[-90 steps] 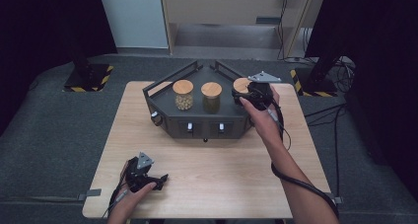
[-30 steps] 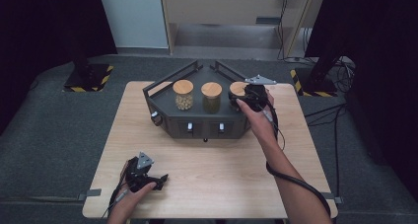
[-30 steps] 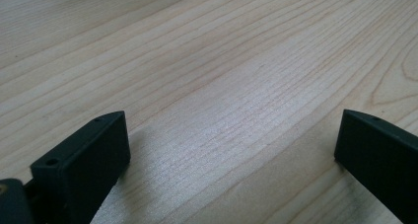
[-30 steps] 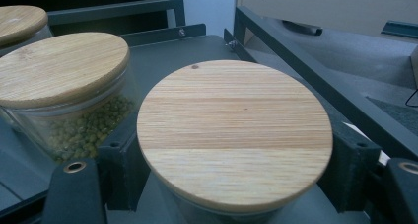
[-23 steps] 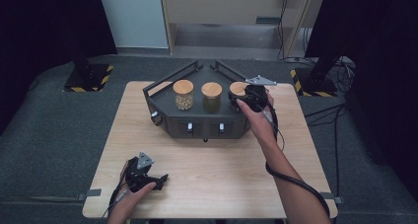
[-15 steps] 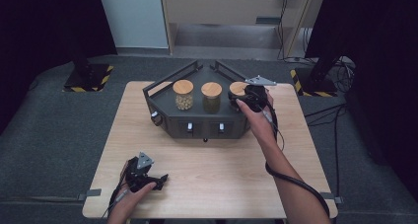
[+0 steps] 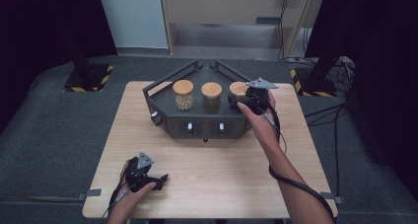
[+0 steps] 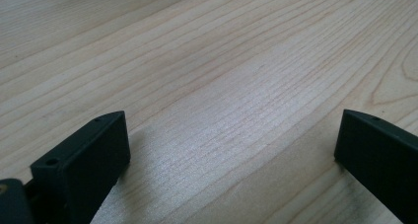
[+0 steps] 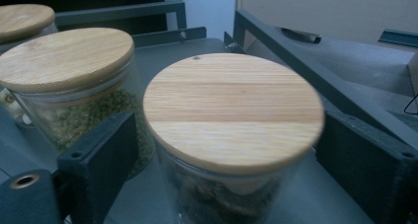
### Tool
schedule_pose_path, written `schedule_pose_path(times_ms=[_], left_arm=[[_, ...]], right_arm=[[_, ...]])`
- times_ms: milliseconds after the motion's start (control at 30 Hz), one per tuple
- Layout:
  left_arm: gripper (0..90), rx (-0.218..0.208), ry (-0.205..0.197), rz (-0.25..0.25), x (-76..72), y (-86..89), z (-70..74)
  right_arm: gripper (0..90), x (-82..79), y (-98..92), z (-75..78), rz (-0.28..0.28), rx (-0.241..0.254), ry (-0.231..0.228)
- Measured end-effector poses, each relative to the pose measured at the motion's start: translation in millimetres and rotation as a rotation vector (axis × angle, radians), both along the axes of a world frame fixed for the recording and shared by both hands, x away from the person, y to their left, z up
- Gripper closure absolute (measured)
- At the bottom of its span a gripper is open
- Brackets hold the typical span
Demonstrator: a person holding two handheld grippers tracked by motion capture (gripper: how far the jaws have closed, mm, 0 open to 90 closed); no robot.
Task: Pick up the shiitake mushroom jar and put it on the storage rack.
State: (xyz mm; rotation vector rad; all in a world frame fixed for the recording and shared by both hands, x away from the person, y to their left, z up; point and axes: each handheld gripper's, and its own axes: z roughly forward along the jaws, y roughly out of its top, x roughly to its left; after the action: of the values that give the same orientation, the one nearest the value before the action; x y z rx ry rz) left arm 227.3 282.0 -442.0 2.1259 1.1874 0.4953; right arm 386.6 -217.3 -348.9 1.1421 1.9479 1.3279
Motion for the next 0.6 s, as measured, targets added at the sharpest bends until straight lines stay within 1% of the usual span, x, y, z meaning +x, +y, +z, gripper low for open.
schedule_pose_path(times_ms=[67,267,367,467,600], left_arm=[[0.0,0.0,0.0,0.0,0.0,0.0,0.0],[0.0,0.0,0.0,0.0,0.0,0.0,0.0],[0.0,0.0,0.0,0.0,0.0,0.0,0.0],[0.0,0.0,0.0,0.0,0.0,0.0,0.0],[0.0,0.0,0.0,0.001,-0.1,-0.1,0.0]], right_arm=[[7.0,-2.7,-2.8,-0.2,-0.001,0.012,-0.002],[5.3,-10.6,-6.8,-0.2,0.01,0.018,-0.013],[4.2,-14.1,-7.8,-0.4,0.006,0.023,-0.015],[3.3,-18.4,-10.4,0.5,0.004,0.032,-0.022],[2.5,-23.7,-13.4,3.9,0.016,0.034,-0.031]])
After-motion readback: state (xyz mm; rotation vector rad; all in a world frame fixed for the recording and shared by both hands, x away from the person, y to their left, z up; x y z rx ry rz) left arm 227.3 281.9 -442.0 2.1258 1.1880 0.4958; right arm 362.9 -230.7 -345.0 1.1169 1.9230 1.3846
